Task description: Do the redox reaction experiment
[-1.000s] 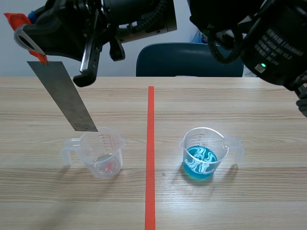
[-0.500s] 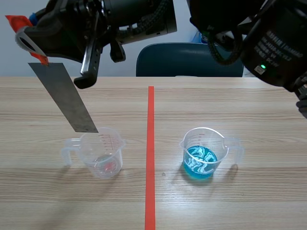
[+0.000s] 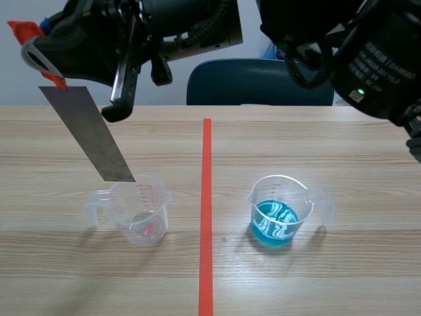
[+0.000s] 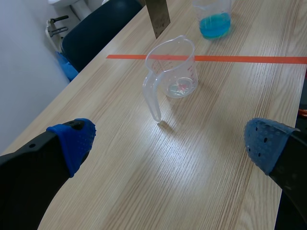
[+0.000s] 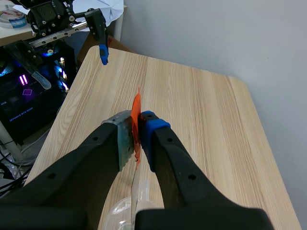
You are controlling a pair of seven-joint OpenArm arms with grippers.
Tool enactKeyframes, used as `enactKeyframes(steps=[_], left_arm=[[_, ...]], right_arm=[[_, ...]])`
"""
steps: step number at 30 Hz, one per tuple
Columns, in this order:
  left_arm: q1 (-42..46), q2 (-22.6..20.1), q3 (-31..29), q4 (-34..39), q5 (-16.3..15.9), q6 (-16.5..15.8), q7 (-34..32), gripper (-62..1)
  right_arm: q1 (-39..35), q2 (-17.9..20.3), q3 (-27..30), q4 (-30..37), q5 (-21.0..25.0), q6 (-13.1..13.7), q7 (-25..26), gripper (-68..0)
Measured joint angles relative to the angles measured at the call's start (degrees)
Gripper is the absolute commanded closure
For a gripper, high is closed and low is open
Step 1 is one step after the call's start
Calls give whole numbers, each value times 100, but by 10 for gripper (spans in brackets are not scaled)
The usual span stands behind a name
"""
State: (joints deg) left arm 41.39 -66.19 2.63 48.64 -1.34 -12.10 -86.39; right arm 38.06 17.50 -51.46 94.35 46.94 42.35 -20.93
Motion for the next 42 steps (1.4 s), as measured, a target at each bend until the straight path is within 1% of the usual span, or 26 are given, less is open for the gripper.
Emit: enactKeyframes(steps=[39,42], left_arm=[[0,0,0,24,0,0,0,-623],[0,0,0,105,0,0,0,-623]], right_arm=[[0,0,0,0,-2,0,0,-11],[0,0,0,0,-103,0,2,-11]])
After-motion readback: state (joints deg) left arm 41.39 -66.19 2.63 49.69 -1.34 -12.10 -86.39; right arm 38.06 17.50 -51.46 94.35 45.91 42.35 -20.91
